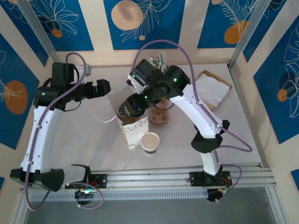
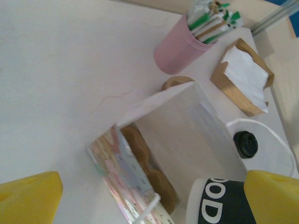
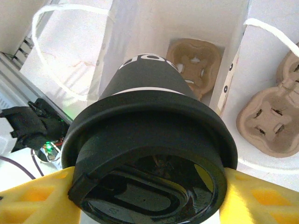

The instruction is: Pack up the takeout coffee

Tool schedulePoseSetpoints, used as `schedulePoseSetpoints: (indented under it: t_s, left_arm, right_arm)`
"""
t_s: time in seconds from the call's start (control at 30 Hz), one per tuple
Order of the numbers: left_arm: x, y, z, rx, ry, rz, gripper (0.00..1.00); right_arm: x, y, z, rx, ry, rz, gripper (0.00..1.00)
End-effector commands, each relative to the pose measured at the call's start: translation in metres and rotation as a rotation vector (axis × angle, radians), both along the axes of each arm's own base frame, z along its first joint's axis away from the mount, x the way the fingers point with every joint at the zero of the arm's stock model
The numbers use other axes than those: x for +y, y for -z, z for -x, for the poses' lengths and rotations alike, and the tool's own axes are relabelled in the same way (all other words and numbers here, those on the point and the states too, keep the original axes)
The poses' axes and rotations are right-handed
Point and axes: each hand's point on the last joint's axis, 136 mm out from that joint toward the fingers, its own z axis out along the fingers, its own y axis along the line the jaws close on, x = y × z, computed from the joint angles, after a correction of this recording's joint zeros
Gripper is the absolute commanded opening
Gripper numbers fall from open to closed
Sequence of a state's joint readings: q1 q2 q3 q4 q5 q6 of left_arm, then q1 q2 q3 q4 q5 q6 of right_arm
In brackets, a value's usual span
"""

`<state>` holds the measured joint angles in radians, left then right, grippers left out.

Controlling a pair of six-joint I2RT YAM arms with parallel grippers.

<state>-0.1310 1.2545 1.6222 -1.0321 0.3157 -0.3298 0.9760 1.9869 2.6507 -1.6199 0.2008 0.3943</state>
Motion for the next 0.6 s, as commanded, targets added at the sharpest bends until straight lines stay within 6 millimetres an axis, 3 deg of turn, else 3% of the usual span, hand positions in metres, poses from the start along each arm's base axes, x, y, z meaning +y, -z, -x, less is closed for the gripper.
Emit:
schedulePoseSetpoints:
  t_s: [0.0,0.17,0.33,0.57]
  left_arm:
    - [0.024,0.004,-0.014,0.000,-0.076,0.004,0.97]
    - [0.048,0.019,-0.036,0.053,-0.163,0.037,0.89]
    - [0.068,0.051,-0.057,0.120,-0.241,0.026,0.81]
    - [0.065,0.092,-0.078,0.196,-0.233,0.059,0.75]
  right_arm:
    - [-0.026,0.016,0.015,0.064,0.019,0.133,0.62]
    - [-0.023,0.025,0.012,0.071,0.019,0.159,0.61]
    - [-0.021,0.034,0.009,0.071,0.023,0.190,0.61]
    - [-0.022,0.043,0.007,0.041,0.018,0.253,0.61]
